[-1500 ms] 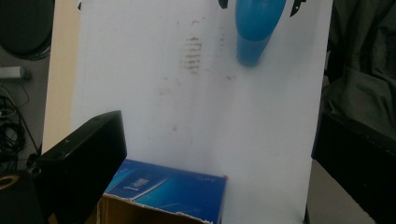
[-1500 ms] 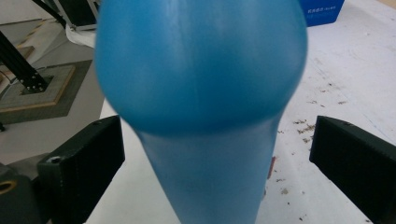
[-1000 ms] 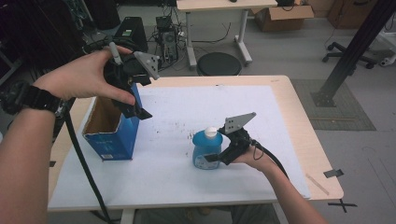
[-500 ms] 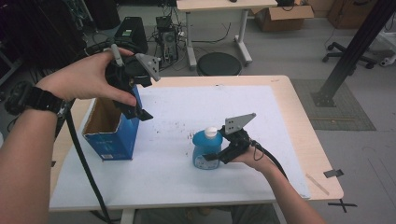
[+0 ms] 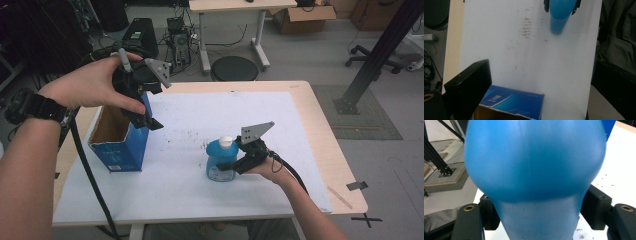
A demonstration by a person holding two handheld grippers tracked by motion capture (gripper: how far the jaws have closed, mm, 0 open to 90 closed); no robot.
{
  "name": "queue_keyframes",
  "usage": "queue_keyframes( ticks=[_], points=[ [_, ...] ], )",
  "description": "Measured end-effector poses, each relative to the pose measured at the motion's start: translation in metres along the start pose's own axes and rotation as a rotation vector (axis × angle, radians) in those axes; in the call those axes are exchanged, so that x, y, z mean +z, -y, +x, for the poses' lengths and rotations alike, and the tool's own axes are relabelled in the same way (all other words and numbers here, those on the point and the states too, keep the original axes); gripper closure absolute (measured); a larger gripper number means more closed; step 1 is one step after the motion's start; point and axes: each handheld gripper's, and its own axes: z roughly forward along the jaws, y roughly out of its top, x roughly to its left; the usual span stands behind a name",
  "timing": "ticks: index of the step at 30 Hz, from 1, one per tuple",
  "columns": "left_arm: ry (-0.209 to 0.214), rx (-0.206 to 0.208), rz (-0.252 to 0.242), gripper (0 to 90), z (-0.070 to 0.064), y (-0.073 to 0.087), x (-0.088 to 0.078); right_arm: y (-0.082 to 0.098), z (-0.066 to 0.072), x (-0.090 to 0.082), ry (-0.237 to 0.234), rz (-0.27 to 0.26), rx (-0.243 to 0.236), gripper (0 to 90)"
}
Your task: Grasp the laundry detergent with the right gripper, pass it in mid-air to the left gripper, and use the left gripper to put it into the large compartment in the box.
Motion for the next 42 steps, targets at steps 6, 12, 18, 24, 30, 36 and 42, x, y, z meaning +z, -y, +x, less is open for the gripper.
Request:
queue_keyframes(
  ticks=[6,12,18,24,30,36,42],
  points=[
    [0.002,-0.004,0.002,3.8,0.000,0.000,-0.001,0.000,0.000,0.001,-0.016,0.007,-0.007,36.9],
    [0.002,0.000,0.002,3.8,-0.001,0.000,0.000,0.000,0.001,0.001,-0.009,0.010,-0.015,37.8],
    [0.000,0.002,0.002,3.8,-0.001,0.000,0.000,-0.001,0.003,0.000,0.005,0.018,-0.035,39.8],
    [0.000,0.009,0.001,3.8,0.000,-0.001,0.000,-0.004,0.004,-0.002,0.036,0.019,-0.054,41.9],
    [-0.001,-0.001,0.000,3.8,-0.001,-0.001,-0.001,-0.007,0.005,-0.002,0.038,0.044,-0.074,42.5],
    [-0.002,0.006,-0.002,3.8,-0.002,-0.001,-0.002,-0.013,0.004,-0.001,0.018,0.067,-0.070,42.8],
    [-0.007,0.009,-0.002,3.8,-0.003,-0.005,-0.005,-0.036,0.006,-0.004,0.001,0.125,-0.102,42.9]
  ],
)
